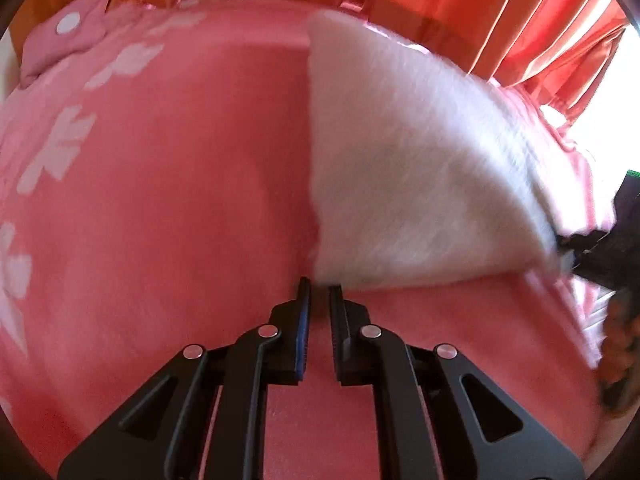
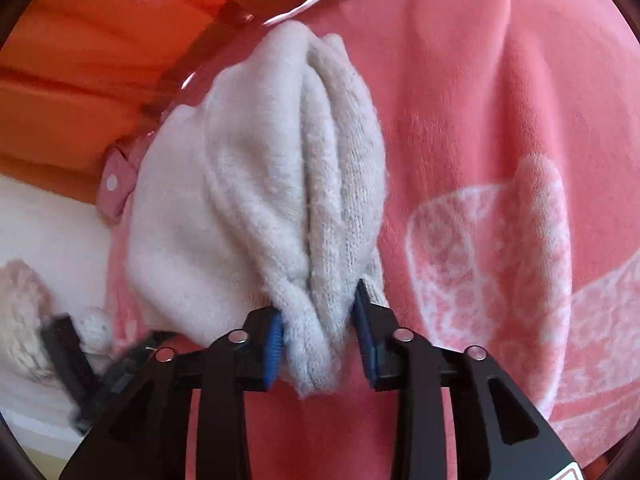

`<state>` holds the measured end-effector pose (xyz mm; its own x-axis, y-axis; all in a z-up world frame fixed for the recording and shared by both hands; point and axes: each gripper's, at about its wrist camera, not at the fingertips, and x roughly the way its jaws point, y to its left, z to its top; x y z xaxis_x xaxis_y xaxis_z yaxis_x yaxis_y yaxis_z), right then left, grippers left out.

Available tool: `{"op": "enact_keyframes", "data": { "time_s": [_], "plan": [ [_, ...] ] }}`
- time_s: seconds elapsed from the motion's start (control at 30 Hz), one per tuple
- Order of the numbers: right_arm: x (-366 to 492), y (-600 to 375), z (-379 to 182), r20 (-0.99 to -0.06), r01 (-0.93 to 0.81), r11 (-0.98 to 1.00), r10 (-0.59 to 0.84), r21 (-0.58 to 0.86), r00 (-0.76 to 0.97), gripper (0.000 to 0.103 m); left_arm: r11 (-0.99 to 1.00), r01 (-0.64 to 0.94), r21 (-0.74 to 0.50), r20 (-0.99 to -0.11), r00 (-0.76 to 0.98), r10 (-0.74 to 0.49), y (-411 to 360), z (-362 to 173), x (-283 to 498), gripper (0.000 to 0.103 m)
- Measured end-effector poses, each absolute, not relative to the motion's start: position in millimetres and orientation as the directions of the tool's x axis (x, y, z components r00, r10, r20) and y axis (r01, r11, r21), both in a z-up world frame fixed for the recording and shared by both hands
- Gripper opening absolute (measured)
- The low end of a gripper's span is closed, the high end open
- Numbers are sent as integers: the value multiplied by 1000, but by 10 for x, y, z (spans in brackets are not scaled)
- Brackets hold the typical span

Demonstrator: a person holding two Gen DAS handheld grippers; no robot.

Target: Fold small clothes

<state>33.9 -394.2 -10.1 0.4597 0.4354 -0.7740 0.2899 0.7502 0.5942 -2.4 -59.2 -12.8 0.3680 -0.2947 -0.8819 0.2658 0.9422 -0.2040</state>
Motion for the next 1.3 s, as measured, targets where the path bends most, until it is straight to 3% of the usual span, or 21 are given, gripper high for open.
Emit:
{"op": "enact_keyframes", "data": {
  "time_s": [0.07, 0.13, 0.23, 0.33, 0.4, 0.43, 0.5, 0.53, 0.63, 0.77, 0.83, 0.97, 1.1, 1.2, 1.27, 1.3],
  "plan": [
    [248, -3994, 204, -767, 284, 781, 351, 556, 537, 54, 935, 278, -220, -862, 392, -320, -587, -55, -93, 9],
    [250, -3996, 388, -757, 272, 803, 303, 530, 580, 61, 925, 309, -220, -838, 426, -342, -592, 75, -153, 12],
    [519, -3916, 433, -754, 225, 816, 336, 533, 565, 63, 925, 320, -206, -813, 470, -343, -602, 202, -223, 29],
    [930, -3781, 163, -812, 233, 848, 321, 475, 488, 64, 918, 336, -211, -799, 483, -360, -630, 252, -271, 38],
    [1146, -3658, 1, -842, 238, 871, 292, 430, 453, 48, 917, 339, -209, -793, 490, -362, -629, 284, -261, 40],
    [1205, -3577, 74, -833, 208, 879, 296, 428, 467, 24, 916, 341, -212, -788, 495, -367, -620, 320, -248, 40],
    [1243, -3444, 435, -787, 133, 894, 297, 428, 541, 12, 915, 341, -215, -777, 509, -372, -571, 380, -226, 40],
    [1185, -3436, 768, -715, 69, 881, 332, 468, 615, 12, 915, 339, -218, -770, 516, -375, -546, 416, -207, 40],
    [1039, -3581, 1085, -626, 38, 855, 348, 518, 698, 11, 914, 332, -233, -761, 523, -384, -537, 461, -152, 40],
    [1247, -3778, 37, -872, 259, 925, 129, 278, 472, 11, 916, 320, -244, -773, 505, -383, -570, 390, -75, 40],
    [1202, -3816, -81, -845, 255, 913, 153, 320, 513, 11, 914, 322, -248, -772, 504, -387, -614, 380, -78, 40],
    [1074, -3912, 401, -780, 263, 884, 163, 387, 604, 20, 920, 314, -233, -767, 523, -372, -674, 474, -26, 40],
    [907, -3741, 742, -706, 176, 894, 191, 412, 682, 20, 910, 333, -245, -722, 564, -401, -771, 721, 47, 40],
    [885, -3368, 612, -769, 106, 944, 186, 313, 612, 20, 919, 345, -190, -728, 579, -368, -984, 776, 130, 46],
    [1038, -3177, 50, -886, 107, 972, 144, 211, 441, 19, 929, 341, -144, -785, 532, -317, -1144, 561, 239, 47],
    [1038, -3156, -94, -891, 105, 975, 133, 197, 435, 19, 934, 334, -130, -815, 501, -292, -1195, 428, 285, 49]
  ]
}}
